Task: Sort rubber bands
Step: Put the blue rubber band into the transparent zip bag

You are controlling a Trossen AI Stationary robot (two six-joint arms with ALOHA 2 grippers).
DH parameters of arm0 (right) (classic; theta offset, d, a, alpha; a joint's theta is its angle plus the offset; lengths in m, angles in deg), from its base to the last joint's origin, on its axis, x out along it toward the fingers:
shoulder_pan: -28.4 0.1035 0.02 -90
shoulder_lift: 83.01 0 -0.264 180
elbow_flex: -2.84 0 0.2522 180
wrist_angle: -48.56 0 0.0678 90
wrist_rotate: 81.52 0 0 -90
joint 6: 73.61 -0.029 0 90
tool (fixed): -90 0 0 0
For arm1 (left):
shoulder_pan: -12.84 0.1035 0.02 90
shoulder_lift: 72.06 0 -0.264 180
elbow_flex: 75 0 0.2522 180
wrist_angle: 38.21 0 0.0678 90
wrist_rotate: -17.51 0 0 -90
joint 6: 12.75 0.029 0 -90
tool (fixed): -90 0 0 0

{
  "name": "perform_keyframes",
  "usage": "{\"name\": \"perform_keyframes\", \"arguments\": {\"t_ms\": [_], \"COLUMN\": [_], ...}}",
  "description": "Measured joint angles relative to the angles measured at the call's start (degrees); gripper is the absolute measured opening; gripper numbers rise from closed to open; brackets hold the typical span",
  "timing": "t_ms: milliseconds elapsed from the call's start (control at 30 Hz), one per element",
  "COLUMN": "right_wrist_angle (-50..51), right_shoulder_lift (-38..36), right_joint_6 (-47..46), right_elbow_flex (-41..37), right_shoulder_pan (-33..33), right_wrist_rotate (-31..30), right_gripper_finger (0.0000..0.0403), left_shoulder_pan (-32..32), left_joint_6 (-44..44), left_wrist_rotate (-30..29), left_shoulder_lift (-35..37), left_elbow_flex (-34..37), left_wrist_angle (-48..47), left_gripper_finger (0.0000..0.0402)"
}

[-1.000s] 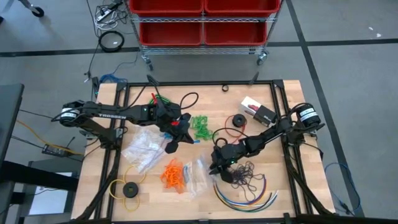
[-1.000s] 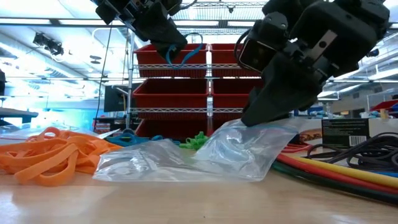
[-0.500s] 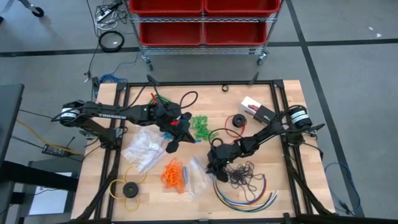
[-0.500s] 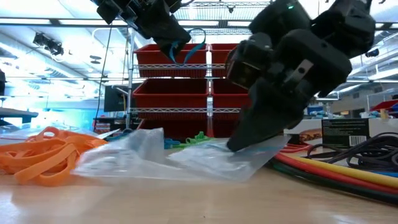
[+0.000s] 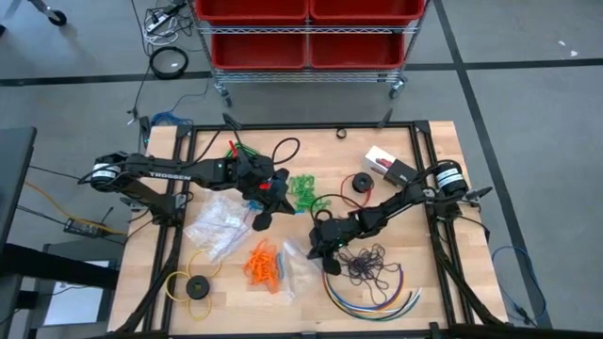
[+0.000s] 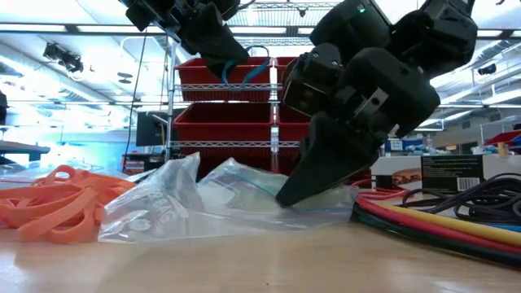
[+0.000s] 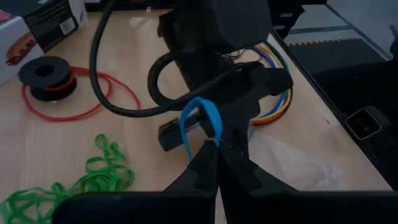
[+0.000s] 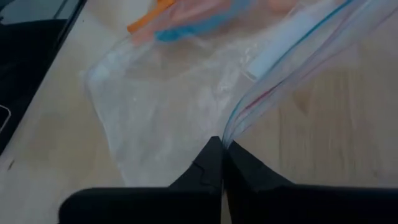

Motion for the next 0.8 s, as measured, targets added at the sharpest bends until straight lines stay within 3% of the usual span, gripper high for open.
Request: {"name": "perform_keyframes", "arguments": {"t_ms": [200, 400, 600, 733, 800], "right_wrist_angle": [11.4, 23.4, 25.9, 27.9, 28.4], "right_shoulder_lift": [-5.5, -18.3, -30.3, -34.3, -34.6], "right_joint_6": [3.3, 8.4, 12.9, 15.4, 15.9], "right_elbow_flex": [0.0, 0.0, 0.0, 0.0, 0.0], "right_shoulder_pan": [0.0, -0.1, -1.1, -1.7, -1.9], "right_wrist_rotate": [-4.8, -11.6, -14.2, -14.1, -14.0], "right_gripper_finger": [0.0, 0.0, 0.0, 0.0, 0.0], "left_shoulder_pan": [0.0, 0.0, -0.5, -1.4, -2.3], "left_joint_6": [0.4, 1.9, 2.2, 3.9, 5.7], "left_wrist_rotate": [-0.8, -0.8, -0.3, -1.0, -4.0], "left_shoulder_lift": [0.0, 0.1, 0.1, 0.2, 0.2], "left_elbow_flex": [0.0, 0.0, -1.0, -3.9, -5.8], "left_wrist_angle": [-0.5, -0.6, -0.2, -0.6, -1.7], "left_gripper_finger": [0.0014, 0.0014, 0.0014, 0.0014, 0.0014]}}
